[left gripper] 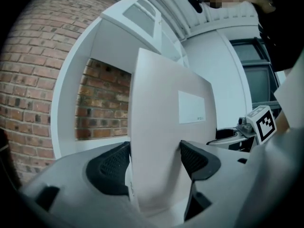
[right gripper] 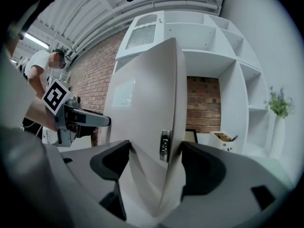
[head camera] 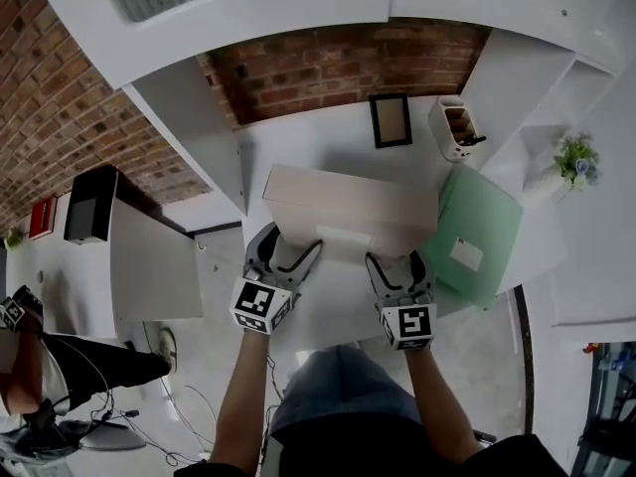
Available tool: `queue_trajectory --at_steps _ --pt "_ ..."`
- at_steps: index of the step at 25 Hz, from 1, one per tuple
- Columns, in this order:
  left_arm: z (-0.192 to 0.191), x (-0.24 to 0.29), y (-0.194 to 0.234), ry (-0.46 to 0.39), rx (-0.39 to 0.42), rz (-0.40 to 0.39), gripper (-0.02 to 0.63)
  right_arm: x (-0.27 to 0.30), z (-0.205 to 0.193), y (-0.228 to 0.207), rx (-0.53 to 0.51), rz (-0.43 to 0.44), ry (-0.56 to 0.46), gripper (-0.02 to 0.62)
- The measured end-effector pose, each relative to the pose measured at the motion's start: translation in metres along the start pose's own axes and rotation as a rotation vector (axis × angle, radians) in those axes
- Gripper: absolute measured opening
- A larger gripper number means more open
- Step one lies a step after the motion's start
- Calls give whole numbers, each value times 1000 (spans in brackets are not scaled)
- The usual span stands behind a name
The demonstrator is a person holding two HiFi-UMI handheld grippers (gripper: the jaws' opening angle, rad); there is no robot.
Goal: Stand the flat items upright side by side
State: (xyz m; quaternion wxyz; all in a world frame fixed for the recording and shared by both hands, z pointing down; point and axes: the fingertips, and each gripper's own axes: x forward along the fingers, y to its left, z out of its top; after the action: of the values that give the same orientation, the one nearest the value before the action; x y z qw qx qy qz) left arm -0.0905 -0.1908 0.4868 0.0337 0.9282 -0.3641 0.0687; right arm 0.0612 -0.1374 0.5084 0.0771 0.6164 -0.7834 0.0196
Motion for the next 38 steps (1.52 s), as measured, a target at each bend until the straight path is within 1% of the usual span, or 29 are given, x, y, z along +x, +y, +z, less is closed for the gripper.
queue_trajectory --at_steps 4,9,18,21,23,25,28,30,33,36,38 --pt "-3 -10 -6 -16 26 11 321 -6 -4 3 -22 22 -8 328" --pt "-3 -15 -9 -21 35 19 321 -11 -2 6 -44 70 -14 328" --pt "-5 -12 -6 4 11 21 321 -11 -4 3 3 129 -3 330" --pt "-5 -13 -7 16 1 28 321 -15 -1 -1 40 147 0 333" --pt "-6 -14 -7 24 -6 37 321 -18 3 -3 55 176 -2 339" --pt "-6 -15 -8 31 -14 45 321 -20 8 -3 69 239 2 350" --pt "-7 -16 -9 50 -23 55 321 -23 20 -10 158 356 21 394" --pt "-7 -19 -9 62 -31 67 321 -23 32 -15 187 449 26 419" --pt "-7 -27 -6 72 -48 98 321 -17 44 -16 145 617 52 469" --pt "-7 -36 -5 77 -67 138 321 -6 47 -14 114 774 104 476" --pt "-7 -42 -1 68 -91 171 321 2 52 -5 94 874 117 476"
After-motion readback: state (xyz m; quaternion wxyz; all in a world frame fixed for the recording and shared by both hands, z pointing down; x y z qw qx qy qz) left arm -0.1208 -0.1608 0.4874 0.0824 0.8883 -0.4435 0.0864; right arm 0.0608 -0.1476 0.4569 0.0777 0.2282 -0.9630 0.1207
